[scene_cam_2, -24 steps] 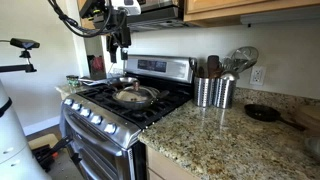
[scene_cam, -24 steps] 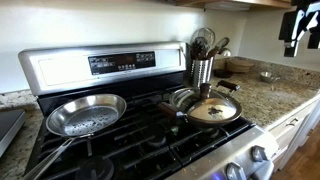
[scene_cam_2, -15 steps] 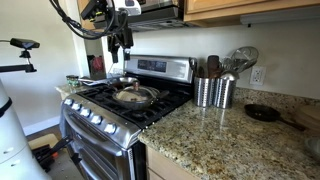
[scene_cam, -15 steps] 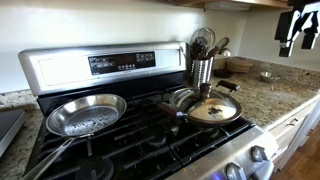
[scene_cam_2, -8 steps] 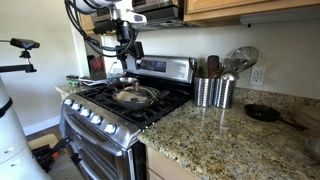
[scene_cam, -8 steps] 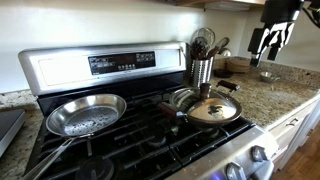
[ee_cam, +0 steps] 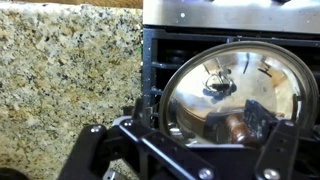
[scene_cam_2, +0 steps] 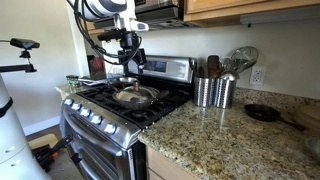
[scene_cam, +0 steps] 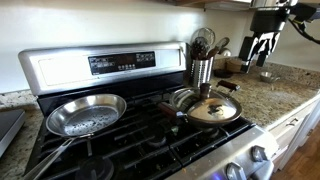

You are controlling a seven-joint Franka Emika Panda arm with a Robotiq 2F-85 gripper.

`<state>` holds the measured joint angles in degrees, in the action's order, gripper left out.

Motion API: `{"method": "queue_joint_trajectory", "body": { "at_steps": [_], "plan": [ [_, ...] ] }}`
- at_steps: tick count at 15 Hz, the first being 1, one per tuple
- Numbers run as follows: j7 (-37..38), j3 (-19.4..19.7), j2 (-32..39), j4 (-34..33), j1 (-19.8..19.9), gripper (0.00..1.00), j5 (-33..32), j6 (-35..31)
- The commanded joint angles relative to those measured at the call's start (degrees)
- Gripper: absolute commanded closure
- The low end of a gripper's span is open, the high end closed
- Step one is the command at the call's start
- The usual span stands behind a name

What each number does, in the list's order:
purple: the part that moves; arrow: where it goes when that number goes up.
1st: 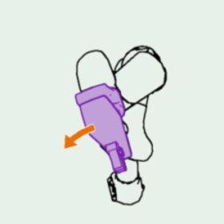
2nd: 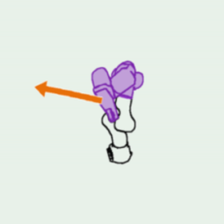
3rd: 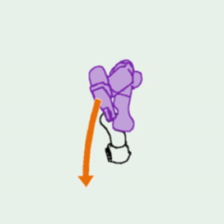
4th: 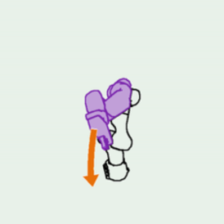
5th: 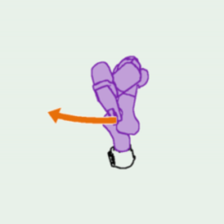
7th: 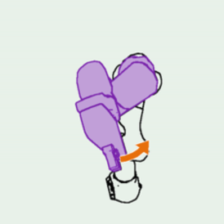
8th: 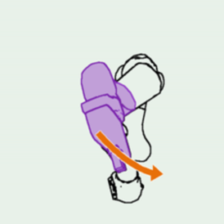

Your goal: Remove the lid from the frying pan and put it on the base top

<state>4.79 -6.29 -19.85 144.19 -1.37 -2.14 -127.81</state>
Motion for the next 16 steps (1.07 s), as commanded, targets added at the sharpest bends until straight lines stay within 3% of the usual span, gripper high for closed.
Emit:
{"method": "queue_joint_trajectory", "body": {
  "at_steps": [1, 9, 16],
  "plan": [
    [-0.97, 0.88, 2.59, -0.34, -1.66, 0.00, 2.19, -3.09],
    [-5.98, 1.01, 11.40, -4.17, -3.77, 0.00, 6.29, -10.83],
    [-13.96, 0.41, 19.48, -9.82, -4.23, 0.00, 12.35, -12.01]
  ]
}}
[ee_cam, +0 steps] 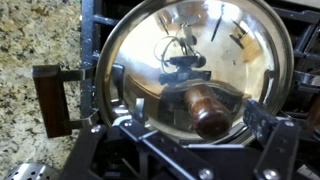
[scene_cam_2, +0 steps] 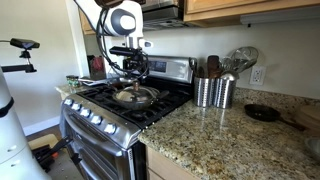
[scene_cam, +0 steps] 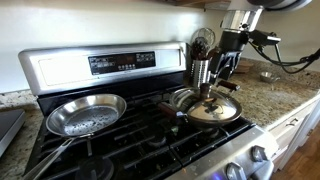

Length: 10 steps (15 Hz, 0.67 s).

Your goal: Remove the lid from the frying pan and put it on the base top

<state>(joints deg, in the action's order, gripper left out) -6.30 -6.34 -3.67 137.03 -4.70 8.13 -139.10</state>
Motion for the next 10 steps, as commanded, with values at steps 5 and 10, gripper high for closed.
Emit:
{"method": "queue_joint_trajectory", "body": {
  "at_steps": [5, 10],
  "plan": [
    [-3.92, -0.65, 8.91, -6.89, -1.03, 0.00, 1.79, 0.01],
    [-2.50, -2.24, 12.65, -10.01, -1.53, 0.25, 0.01, 0.83]
  ]
}}
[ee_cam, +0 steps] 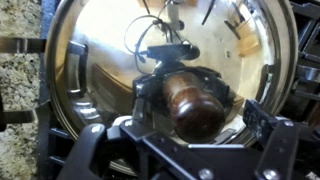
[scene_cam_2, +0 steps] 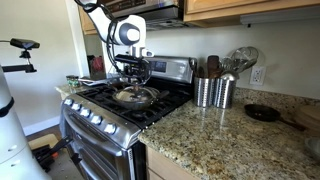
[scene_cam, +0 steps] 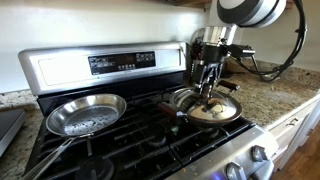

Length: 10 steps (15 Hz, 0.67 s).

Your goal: Remove the lid from the frying pan and put it on the base top

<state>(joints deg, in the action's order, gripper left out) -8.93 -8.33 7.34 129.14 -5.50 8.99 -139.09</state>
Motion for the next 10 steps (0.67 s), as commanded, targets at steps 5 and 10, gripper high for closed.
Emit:
{"method": "queue_joint_trajectory", "body": {
  "at_steps": [5, 10],
  "plan": [
    [6.17, 0.29, 0.49, -3.33, -2.07, 0.58, -7.49, 3.19],
    [13.56, 0.75, -0.90, -3.68, -2.98, 0.83, -16.20, 7.23]
  ]
}}
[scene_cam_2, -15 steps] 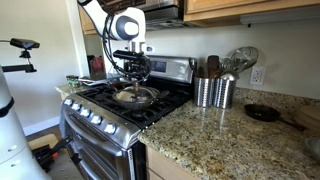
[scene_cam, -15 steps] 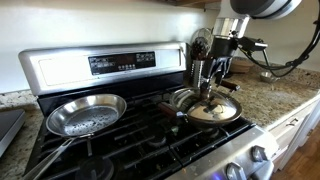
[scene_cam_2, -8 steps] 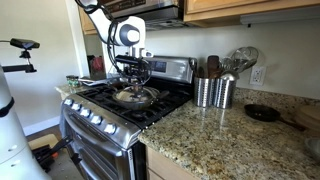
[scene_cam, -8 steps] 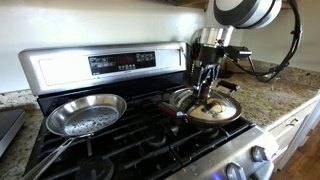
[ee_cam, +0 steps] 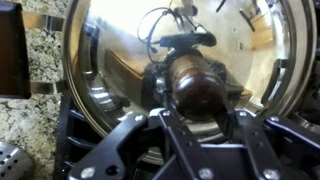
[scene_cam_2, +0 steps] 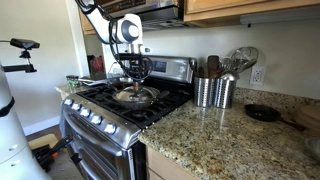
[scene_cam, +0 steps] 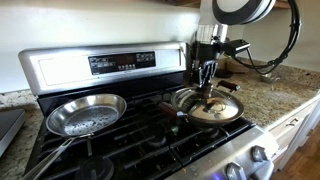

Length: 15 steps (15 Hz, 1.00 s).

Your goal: Remove the lid from the frying pan and put it on the base top

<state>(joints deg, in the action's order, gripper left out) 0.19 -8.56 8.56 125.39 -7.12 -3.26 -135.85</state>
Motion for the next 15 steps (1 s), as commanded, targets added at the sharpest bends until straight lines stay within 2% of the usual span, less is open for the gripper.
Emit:
{"method": "queue_joint_trajectory", "body": {
  "at_steps": [1, 2, 4, 8, 11, 15],
  "plan": [
    [5.26, 0.89, -2.35, 0.07, -1.57, 0.69, -4.72, 4.85],
    [5.58, 0.71, -2.57, 0.11, -1.71, 0.44, -5.20, 5.73],
    [5.79, 0.49, -2.69, 0.10, -1.93, 0.42, -5.87, 6.40],
    [6.56, 0.74, -2.75, 0.79, -2.03, 0.19, -9.38, 3.79],
    [7.82, 0.76, -3.06, 0.76, -2.07, 0.01, -11.45, 4.60],
    [7.17, 0.21, -4.12, 0.39, -1.94, 0.00, -8.83, 8.73]
  ]
}}
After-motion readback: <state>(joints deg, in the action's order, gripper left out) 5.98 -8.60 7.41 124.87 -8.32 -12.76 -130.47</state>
